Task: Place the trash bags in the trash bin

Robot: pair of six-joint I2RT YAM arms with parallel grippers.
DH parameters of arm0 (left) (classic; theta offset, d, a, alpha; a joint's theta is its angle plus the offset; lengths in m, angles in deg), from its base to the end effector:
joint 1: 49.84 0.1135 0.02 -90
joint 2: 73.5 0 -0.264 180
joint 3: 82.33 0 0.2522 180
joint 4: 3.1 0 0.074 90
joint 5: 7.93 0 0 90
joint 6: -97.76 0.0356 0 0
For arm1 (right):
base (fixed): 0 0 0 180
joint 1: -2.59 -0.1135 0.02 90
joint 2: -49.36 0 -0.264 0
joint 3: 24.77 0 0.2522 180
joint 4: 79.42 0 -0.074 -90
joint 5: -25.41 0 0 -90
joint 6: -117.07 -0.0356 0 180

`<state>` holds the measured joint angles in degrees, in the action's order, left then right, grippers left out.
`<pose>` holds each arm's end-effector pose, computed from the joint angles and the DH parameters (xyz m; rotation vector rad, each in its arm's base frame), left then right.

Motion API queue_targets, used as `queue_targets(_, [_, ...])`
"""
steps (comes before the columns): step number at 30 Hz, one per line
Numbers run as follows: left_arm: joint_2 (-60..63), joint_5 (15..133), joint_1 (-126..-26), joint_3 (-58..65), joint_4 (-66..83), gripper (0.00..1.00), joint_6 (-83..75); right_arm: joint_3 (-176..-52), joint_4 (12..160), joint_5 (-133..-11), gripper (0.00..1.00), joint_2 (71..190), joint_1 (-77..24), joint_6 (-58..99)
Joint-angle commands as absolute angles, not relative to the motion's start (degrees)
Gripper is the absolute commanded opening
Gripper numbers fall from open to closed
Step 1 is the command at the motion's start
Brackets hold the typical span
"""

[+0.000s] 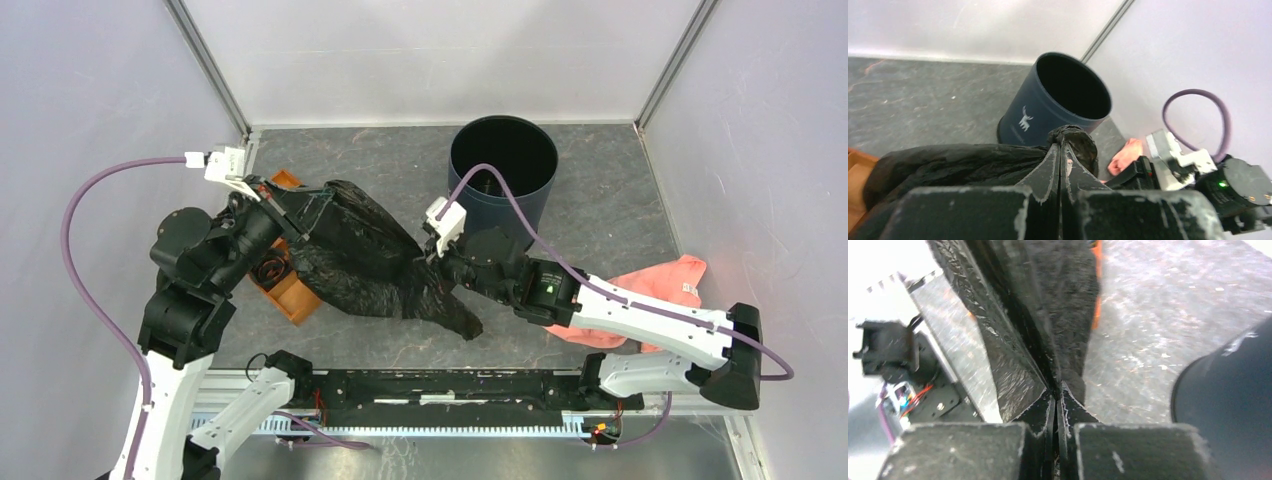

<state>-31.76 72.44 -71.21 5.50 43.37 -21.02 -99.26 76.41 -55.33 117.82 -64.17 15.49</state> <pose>0.0975 -0.0445 0.4702 0.0308 1.6370 -0.8114 0.1148 0.2528 0.3516 -0.8043 1.7871 0.7726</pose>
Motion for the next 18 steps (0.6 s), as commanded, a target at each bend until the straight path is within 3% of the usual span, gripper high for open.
queue_targets(1, [-31.3, 69.2, -71.3, 9.4, 37.0, 0.02, -26.3, -105.5, 79.0, -39.1, 0.00, 116.0, -62.6, 14.5])
queue_targets(11, [-26.5, 57.8, -71.3, 7.8, 21.3, 0.02, -39.1, -117.3, 83.5, -45.6, 0.01, 116.9, -46.0, 15.3])
queue_targets(18, [-17.7, 52.5, -72.2, 13.3, 8.7, 0.02, -44.7, -132.2, 84.2, -42.7, 0.01, 120.9, -41.5, 22.0])
